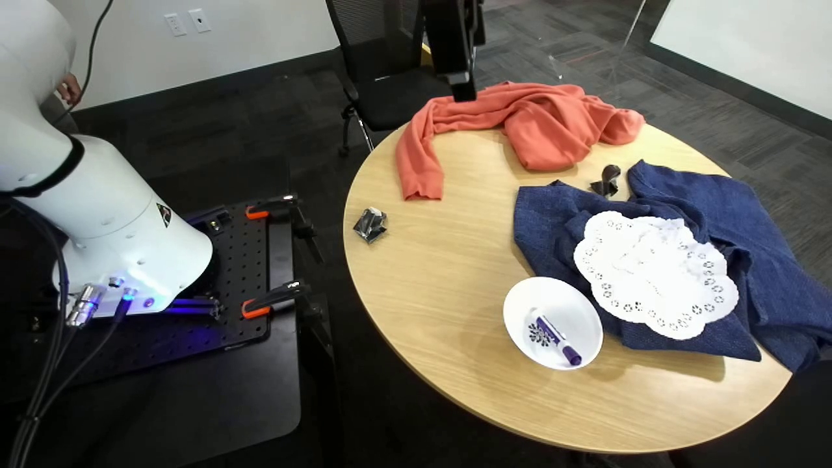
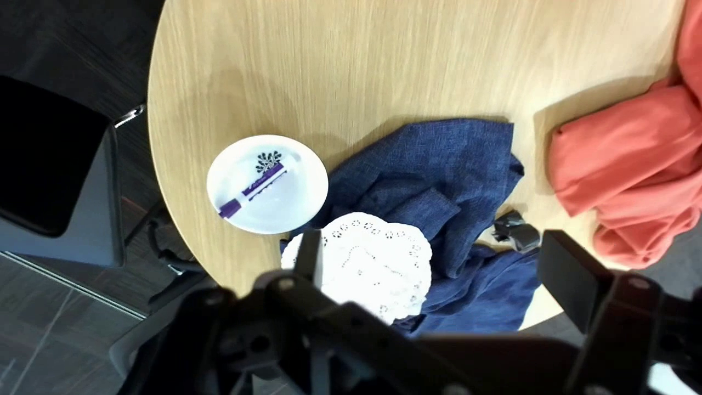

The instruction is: Remove the black marker from the bowl and place it on the table

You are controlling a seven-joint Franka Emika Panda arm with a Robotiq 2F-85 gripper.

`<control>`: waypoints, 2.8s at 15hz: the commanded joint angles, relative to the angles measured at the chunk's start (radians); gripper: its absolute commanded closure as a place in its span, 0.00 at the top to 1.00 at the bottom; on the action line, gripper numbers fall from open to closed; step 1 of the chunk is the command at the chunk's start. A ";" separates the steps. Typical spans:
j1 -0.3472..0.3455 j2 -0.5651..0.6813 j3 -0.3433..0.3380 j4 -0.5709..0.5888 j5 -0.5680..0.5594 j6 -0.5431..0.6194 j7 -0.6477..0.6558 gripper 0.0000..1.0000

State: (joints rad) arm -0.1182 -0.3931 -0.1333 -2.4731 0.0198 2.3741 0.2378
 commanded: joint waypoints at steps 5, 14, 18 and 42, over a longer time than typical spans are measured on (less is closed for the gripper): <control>-0.071 0.108 0.067 0.001 -0.014 0.116 0.208 1.00; -0.141 0.222 0.082 0.068 -0.056 0.167 0.463 1.00; -0.152 0.343 0.055 0.132 -0.115 0.207 0.628 1.00; -0.043 0.867 -0.123 0.401 0.060 0.270 0.713 1.00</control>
State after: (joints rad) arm -0.1851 0.4704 -0.2330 -2.0747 0.0572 2.6472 0.9668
